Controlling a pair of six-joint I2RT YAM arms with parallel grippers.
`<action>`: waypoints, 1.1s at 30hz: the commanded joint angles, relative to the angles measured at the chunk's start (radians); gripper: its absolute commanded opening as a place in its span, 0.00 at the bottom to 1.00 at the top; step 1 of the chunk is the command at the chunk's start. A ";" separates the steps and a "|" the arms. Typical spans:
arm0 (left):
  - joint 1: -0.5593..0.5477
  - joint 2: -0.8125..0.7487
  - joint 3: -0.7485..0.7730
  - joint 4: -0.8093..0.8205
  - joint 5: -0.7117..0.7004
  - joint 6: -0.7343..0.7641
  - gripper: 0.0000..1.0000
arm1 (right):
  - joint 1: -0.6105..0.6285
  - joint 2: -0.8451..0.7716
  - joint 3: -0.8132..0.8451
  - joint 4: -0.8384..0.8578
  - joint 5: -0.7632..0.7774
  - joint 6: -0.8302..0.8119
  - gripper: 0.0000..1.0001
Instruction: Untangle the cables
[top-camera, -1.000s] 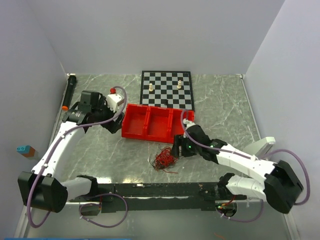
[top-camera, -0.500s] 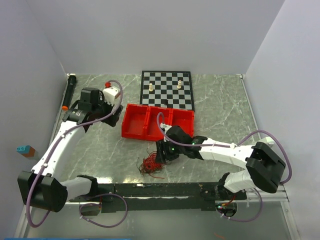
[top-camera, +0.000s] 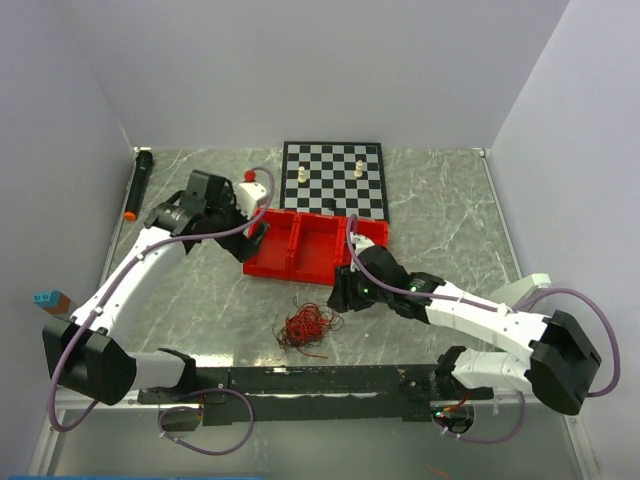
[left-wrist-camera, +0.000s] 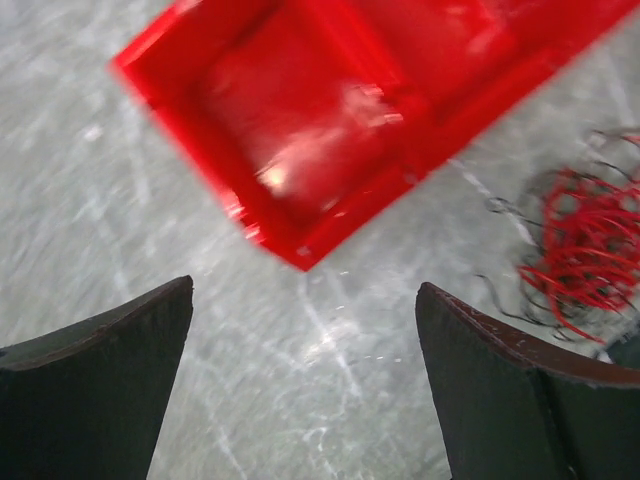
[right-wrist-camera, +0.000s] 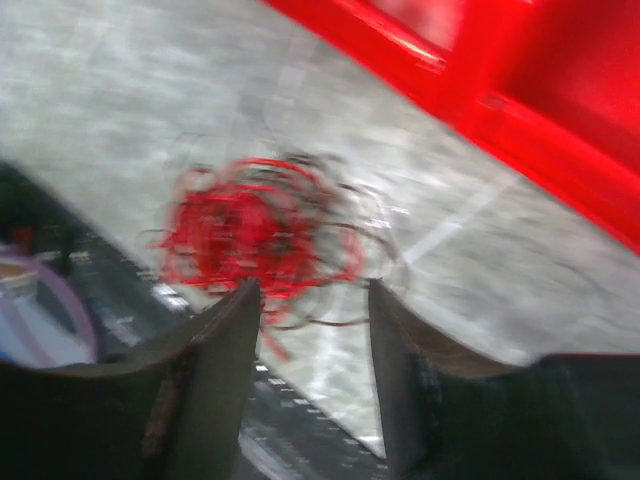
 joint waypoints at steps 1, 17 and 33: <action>-0.070 -0.014 -0.020 -0.021 0.105 0.042 0.99 | -0.034 0.075 -0.032 0.038 -0.007 -0.019 0.46; -0.252 0.038 -0.080 0.025 0.098 0.004 0.96 | -0.034 0.270 0.017 0.122 -0.087 -0.027 0.31; -0.334 0.115 -0.186 0.186 0.182 -0.021 0.99 | -0.034 0.011 -0.044 0.063 -0.070 -0.006 0.00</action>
